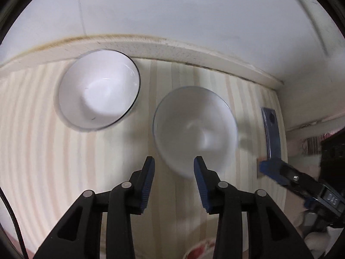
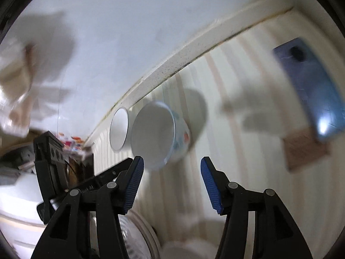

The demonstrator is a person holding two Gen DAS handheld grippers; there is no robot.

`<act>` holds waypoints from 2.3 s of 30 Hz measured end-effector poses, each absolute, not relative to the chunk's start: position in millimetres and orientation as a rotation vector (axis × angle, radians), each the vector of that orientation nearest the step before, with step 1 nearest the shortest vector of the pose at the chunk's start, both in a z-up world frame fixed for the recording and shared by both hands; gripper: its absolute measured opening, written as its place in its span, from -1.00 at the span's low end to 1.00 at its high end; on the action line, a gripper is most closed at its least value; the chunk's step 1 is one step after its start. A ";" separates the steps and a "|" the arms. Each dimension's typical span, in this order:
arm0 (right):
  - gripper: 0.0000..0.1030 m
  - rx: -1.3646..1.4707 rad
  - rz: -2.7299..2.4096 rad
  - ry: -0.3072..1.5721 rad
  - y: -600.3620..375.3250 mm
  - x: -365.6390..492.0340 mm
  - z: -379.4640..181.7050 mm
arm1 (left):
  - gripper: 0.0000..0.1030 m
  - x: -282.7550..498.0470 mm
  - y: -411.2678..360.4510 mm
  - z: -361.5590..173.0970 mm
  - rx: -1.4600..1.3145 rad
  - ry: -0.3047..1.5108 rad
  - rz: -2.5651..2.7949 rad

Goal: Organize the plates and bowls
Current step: 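Close both grippers on the rim of the nested blue-dotted bowl, then lift the nested bowls with both grippers and carry them toward the black-rimmed bowl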

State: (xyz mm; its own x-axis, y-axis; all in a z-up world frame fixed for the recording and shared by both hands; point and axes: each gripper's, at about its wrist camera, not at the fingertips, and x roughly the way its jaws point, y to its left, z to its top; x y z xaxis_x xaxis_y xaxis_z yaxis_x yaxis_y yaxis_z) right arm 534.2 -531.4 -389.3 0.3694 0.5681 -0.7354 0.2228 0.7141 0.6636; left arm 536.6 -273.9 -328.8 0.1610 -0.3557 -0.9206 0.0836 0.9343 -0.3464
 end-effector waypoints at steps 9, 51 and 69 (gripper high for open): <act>-0.48 0.844 0.287 1.270 -513.4 582.6 -447.5 | -0.46 561.2 -269.7 -369.0 -0.351 1.414 -0.318; -0.49 0.765 0.206 1.163 -513.3 375.8 -335.0 | -0.57 397.8 -287.5 -274.9 -0.166 1.319 -0.521; -0.49 0.777 0.134 1.241 -508.0 308.3 -375.9 | -0.57 337.6 -304.5 -312.4 -0.019 1.398 -0.535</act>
State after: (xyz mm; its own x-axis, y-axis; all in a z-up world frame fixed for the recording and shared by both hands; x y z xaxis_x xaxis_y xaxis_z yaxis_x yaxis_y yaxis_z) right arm 308.3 -508.0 -375.9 0.3515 0.4921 -0.7964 0.3104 0.7413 0.5950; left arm 337.6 -304.5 -312.4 0.0740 -0.3678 -0.9270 0.3455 0.8814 -0.3221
